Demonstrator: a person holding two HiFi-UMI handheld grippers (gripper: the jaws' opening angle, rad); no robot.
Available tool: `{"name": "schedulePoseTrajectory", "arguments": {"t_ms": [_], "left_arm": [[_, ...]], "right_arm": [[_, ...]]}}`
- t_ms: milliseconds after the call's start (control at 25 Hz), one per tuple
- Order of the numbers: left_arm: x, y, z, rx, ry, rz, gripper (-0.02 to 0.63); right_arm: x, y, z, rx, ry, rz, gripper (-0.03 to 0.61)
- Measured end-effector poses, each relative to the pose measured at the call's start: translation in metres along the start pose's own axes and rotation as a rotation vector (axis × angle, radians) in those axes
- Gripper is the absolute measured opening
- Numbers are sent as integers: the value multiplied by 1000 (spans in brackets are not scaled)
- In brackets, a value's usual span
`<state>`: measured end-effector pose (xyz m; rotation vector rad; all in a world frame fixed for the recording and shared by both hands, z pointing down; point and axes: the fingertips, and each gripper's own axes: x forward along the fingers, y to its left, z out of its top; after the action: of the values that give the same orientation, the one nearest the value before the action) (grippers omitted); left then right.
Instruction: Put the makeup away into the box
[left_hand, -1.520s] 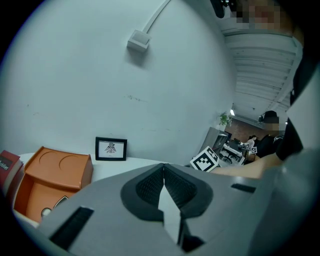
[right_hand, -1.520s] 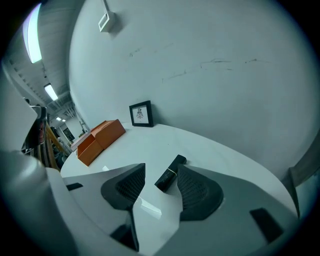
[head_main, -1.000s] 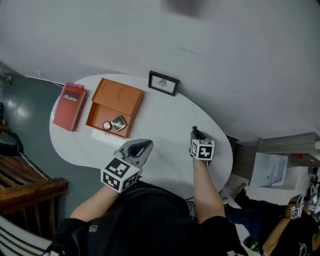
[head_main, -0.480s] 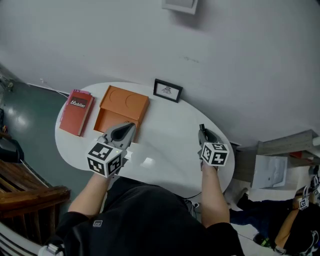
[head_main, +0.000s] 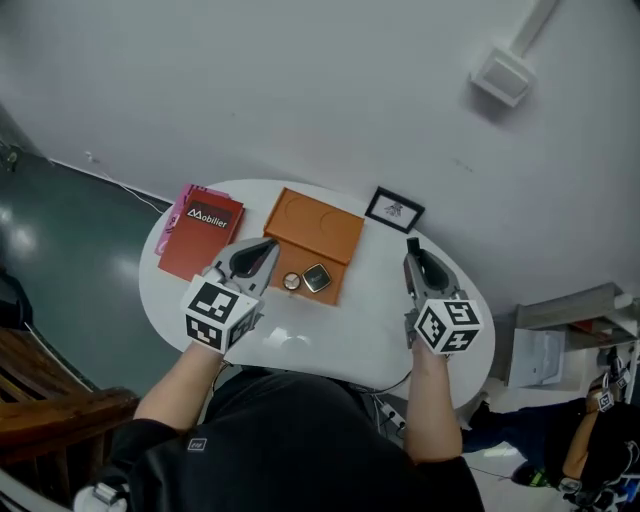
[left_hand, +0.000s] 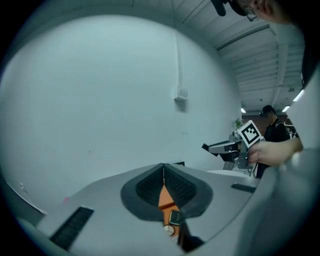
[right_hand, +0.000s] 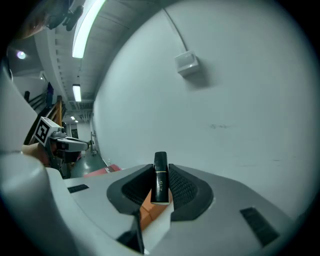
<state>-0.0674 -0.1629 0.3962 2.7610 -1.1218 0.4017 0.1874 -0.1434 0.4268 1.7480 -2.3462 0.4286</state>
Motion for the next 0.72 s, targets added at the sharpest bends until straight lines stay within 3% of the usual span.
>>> {"name": "schedulePoseTrajectory", "arguments": {"t_ms": [200,360,520,720], "left_arm": [[-46,55,-13,30,-6,-33,14],[-74,78,-19,7,-30,-51,14],[-83,93,-26,-36,-43,-51,14],[-81,93,-33,-68,-32,-58,14]], "right_arm": [[34,113,25,-9,-48,74,106],[53,174,24,-21,-42,119,106],[69,209,16,-34,-16,160,106],[89,224,-3,-35,44,202,106]]}}
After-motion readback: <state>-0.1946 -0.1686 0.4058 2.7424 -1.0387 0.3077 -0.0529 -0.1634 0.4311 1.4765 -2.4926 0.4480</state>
